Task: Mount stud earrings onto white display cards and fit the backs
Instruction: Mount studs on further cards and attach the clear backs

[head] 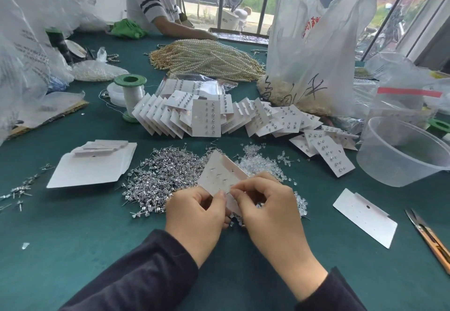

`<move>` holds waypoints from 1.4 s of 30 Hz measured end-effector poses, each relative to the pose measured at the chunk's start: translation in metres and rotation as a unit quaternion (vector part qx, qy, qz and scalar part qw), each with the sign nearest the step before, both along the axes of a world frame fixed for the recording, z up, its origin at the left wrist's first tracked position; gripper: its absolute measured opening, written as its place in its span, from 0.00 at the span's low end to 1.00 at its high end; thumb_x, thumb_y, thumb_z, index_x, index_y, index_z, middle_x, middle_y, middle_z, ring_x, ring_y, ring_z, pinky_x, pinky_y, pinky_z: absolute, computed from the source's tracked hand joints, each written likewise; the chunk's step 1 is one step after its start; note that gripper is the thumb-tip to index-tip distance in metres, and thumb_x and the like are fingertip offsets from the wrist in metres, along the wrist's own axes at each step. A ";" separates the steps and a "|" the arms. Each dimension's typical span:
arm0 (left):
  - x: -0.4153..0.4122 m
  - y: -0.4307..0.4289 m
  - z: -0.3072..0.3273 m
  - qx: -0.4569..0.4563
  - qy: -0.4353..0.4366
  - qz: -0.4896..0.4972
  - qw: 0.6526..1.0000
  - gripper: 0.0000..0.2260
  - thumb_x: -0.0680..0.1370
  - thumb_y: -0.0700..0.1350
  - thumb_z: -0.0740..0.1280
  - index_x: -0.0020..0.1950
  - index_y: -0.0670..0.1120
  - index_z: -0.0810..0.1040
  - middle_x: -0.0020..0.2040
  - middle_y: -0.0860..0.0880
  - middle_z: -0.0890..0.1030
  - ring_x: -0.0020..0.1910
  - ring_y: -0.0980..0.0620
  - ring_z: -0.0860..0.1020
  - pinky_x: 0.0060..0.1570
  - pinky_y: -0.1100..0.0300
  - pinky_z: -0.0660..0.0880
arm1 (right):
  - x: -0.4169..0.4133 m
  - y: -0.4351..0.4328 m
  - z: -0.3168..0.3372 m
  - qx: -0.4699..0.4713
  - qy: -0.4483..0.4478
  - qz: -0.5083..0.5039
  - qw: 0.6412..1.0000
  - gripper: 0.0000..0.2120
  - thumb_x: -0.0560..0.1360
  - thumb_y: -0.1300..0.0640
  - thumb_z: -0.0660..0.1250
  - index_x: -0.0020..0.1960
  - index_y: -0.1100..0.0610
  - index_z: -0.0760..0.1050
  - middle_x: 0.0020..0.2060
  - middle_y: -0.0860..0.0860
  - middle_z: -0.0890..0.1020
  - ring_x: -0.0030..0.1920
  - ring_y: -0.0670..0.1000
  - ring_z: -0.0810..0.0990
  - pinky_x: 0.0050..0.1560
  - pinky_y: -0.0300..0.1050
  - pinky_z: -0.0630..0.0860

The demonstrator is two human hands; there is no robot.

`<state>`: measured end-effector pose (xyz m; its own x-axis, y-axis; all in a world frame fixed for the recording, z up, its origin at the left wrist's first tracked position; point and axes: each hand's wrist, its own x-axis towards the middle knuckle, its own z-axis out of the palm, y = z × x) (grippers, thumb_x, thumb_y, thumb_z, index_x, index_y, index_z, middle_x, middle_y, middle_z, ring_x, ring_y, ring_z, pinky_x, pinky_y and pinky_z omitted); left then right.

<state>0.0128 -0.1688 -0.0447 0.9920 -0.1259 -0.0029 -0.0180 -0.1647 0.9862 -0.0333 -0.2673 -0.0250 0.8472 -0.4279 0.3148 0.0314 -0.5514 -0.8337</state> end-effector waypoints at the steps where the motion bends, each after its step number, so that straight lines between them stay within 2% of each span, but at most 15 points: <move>1: 0.000 0.000 0.000 0.003 -0.002 -0.002 1.000 0.15 0.72 0.39 0.68 0.26 0.38 0.75 0.20 0.48 0.78 0.19 0.53 0.77 0.24 0.61 0.77 | 0.000 0.000 0.000 0.010 0.001 -0.002 1.000 0.08 0.68 0.66 0.71 0.35 0.55 0.80 0.33 0.47 0.78 0.34 0.43 0.76 0.34 0.30 0.69; 5: 0.000 0.000 0.002 0.014 -0.011 0.002 1.000 0.15 0.72 0.40 0.68 0.25 0.40 0.75 0.21 0.48 0.79 0.21 0.52 0.78 0.33 0.53 0.79 | 0.000 0.002 0.000 0.008 0.000 -0.003 1.000 0.07 0.68 0.66 0.71 0.36 0.56 0.80 0.33 0.47 0.78 0.34 0.42 0.76 0.35 0.29 0.68; 9: 0.001 0.001 0.001 0.024 -0.024 0.009 0.999 0.17 0.71 0.39 0.69 0.22 0.42 0.74 0.22 0.46 0.79 0.23 0.49 0.79 0.36 0.48 0.79 | 0.000 0.002 -0.001 -0.043 -0.008 0.007 0.999 0.07 0.67 0.67 0.72 0.34 0.57 0.81 0.32 0.47 0.77 0.35 0.45 0.76 0.33 0.30 0.68; 17: 0.001 0.001 0.000 0.000 -0.010 -0.008 1.000 0.14 0.73 0.38 0.67 0.28 0.36 0.75 0.22 0.47 0.79 0.21 0.50 0.78 0.33 0.51 0.79 | -0.001 0.004 -0.006 -0.108 -0.048 0.001 0.993 0.07 0.65 0.69 0.72 0.33 0.58 0.81 0.32 0.48 0.77 0.33 0.46 0.75 0.33 0.38 0.71; 21: 0.002 0.001 0.001 0.006 -0.019 -0.002 1.000 0.15 0.73 0.39 0.68 0.26 0.40 0.74 0.20 0.50 0.77 0.21 0.52 0.77 0.30 0.54 0.78 | -0.001 0.004 -0.007 -0.115 -0.060 -0.012 0.992 0.05 0.66 0.65 0.72 0.35 0.56 0.81 0.32 0.47 0.75 0.33 0.46 0.74 0.32 0.34 0.70; 28: 0.002 0.001 0.000 0.015 -0.030 -0.004 0.999 0.15 0.72 0.39 0.68 0.26 0.40 0.74 0.20 0.49 0.77 0.22 0.50 0.77 0.32 0.49 0.79 | -0.003 0.005 -0.006 -0.117 -0.050 -0.019 0.992 0.05 0.67 0.64 0.71 0.35 0.56 0.79 0.33 0.45 0.74 0.35 0.45 0.74 0.33 0.30 0.68; 32: 0.004 0.003 -0.002 0.046 -0.057 0.002 0.997 0.16 0.72 0.40 0.68 0.25 0.40 0.73 0.24 0.41 0.78 0.29 0.40 0.79 0.35 0.43 0.77 | -0.002 0.008 -0.008 -0.132 -0.056 -0.023 0.989 0.05 0.66 0.63 0.71 0.34 0.56 0.78 0.31 0.42 0.70 0.33 0.44 0.72 0.33 0.29 0.66; 36: 0.003 0.004 0.001 0.060 -0.067 0.007 0.996 0.17 0.72 0.42 0.69 0.26 0.36 0.71 0.27 0.35 0.78 0.31 0.37 0.78 0.36 0.42 0.76 | -0.002 0.010 -0.010 -0.154 -0.068 -0.033 0.985 0.05 0.65 0.63 0.71 0.33 0.56 0.77 0.32 0.42 0.71 0.30 0.41 0.69 0.33 0.30 0.66; 39: 0.001 0.004 0.004 0.053 -0.070 0.007 0.996 0.18 0.66 0.50 0.64 0.27 0.35 0.73 0.28 0.35 0.77 0.30 0.37 0.77 0.35 0.42 0.75 | -0.002 0.013 -0.011 -0.178 -0.077 -0.030 0.981 0.04 0.66 0.64 0.70 0.34 0.58 0.78 0.33 0.46 0.75 0.32 0.45 0.72 0.35 0.35 0.69; 42: 0.002 0.006 0.006 0.053 -0.078 0.005 0.996 0.16 0.69 0.49 0.66 0.25 0.39 0.73 0.24 0.41 0.77 0.28 0.41 0.75 0.34 0.45 0.76 | -0.001 0.013 -0.010 -0.194 -0.084 -0.025 0.977 0.03 0.67 0.63 0.69 0.35 0.58 0.78 0.34 0.49 0.76 0.33 0.46 0.73 0.36 0.35 0.68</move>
